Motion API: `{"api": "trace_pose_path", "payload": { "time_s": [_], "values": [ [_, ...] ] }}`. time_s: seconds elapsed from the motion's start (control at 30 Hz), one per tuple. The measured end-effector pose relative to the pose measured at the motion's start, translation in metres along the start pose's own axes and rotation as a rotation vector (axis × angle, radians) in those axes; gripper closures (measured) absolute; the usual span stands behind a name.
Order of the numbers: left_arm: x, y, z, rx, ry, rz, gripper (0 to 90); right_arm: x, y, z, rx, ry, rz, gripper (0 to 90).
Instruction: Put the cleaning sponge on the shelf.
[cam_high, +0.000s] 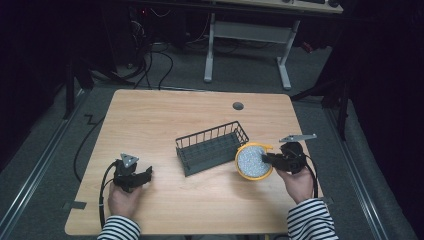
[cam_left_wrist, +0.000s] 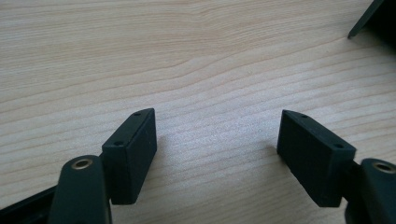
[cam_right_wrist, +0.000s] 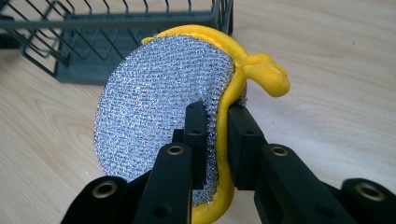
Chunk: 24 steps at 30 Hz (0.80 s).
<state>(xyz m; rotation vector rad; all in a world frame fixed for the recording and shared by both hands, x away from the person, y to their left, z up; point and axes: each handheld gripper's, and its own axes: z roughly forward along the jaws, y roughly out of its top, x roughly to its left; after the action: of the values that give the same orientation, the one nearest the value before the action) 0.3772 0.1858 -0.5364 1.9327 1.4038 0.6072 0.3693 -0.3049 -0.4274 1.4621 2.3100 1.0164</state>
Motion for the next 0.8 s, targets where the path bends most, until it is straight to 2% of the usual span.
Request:
{"api": "trace_pose_path", "payload": {
  "time_s": [0.37,0.6,0.8],
  "values": [
    [0.0,0.0,0.0,0.0,0.0,0.0,29.0,0.004,0.035,-0.019,-0.043,-0.001,-0.043,79.8],
    [0.0,0.0,0.0,0.0,0.0,0.0,29.0,0.006,0.052,-0.02,-0.052,0.006,-0.061,79.8],
    [0.0,0.0,0.0,0.0,0.0,0.0,29.0,0.01,0.074,-0.016,-0.07,0.018,-0.071,79.8]
  ]
}}
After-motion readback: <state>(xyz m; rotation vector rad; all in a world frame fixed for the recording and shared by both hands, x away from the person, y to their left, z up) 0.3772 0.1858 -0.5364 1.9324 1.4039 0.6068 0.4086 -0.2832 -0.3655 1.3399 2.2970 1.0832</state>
